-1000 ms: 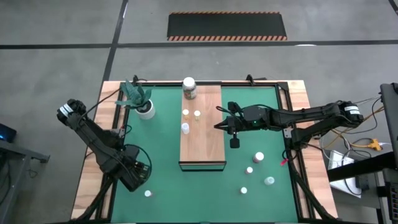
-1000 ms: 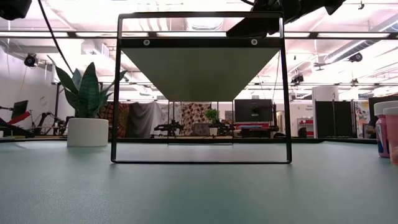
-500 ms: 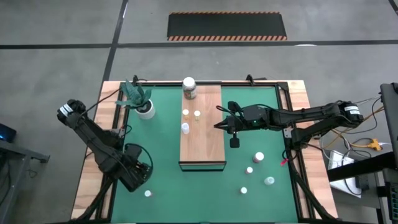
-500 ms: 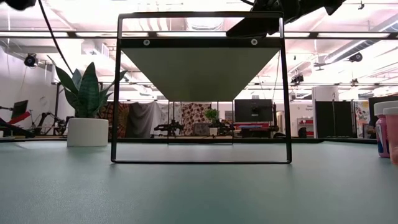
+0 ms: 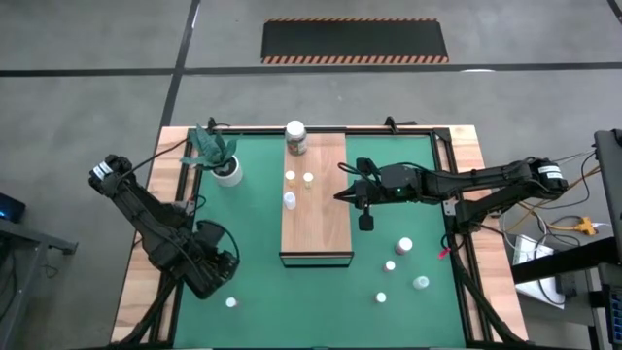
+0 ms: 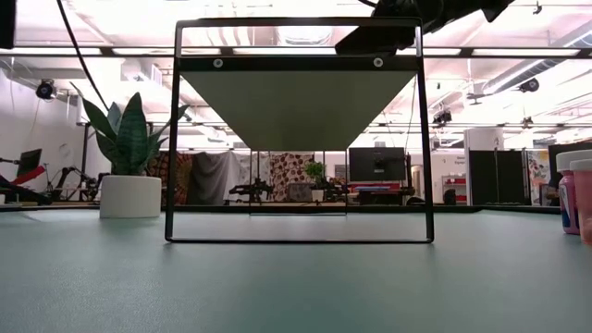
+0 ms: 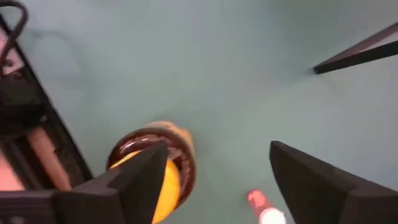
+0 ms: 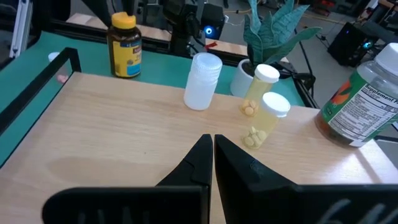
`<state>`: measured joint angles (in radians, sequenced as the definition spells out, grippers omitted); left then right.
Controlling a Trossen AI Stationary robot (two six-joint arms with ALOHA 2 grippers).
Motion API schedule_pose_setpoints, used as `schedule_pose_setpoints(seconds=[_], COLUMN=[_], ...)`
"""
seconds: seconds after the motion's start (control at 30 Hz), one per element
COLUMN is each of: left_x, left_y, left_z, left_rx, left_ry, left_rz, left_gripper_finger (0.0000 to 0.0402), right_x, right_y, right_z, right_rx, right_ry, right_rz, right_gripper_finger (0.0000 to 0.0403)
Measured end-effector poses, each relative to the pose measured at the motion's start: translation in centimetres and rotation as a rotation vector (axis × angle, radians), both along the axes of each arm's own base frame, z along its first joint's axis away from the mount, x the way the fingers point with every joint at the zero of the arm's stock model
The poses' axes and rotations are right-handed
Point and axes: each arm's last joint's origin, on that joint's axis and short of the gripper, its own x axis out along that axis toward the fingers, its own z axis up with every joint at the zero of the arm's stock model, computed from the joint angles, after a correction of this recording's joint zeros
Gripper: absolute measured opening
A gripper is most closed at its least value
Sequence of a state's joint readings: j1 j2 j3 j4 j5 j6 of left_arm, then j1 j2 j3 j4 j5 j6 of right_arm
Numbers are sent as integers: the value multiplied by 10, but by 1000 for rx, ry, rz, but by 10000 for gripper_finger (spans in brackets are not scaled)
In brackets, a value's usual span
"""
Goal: Pick and place medicine bottles onto shelf by color
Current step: Put the yellow pill bottle on the shelf
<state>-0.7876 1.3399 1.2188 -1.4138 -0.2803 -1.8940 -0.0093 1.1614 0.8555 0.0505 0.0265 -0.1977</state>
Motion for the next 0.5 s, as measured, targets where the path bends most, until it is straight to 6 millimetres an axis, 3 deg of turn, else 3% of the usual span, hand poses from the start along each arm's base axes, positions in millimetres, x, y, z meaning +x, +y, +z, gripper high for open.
schedule_pose_setpoints(seconds=[0.2,0.37,0.5], left_x=[-2,-7,-14], left_y=[1,-3,0], left_z=[0,6,12], left_rx=[2,-156,-103], left_ry=[23,184,226], left_rz=[0,-1,-4], left_gripper_finger=[180,118,67], right_x=[0,1,1], right_y=[0,0,0], right_z=[0,1,1], right_rx=[3,4,5], right_ry=[-2,-15,-16], right_rz=[-1,-1,-2], right_gripper_finger=[9,9,9])
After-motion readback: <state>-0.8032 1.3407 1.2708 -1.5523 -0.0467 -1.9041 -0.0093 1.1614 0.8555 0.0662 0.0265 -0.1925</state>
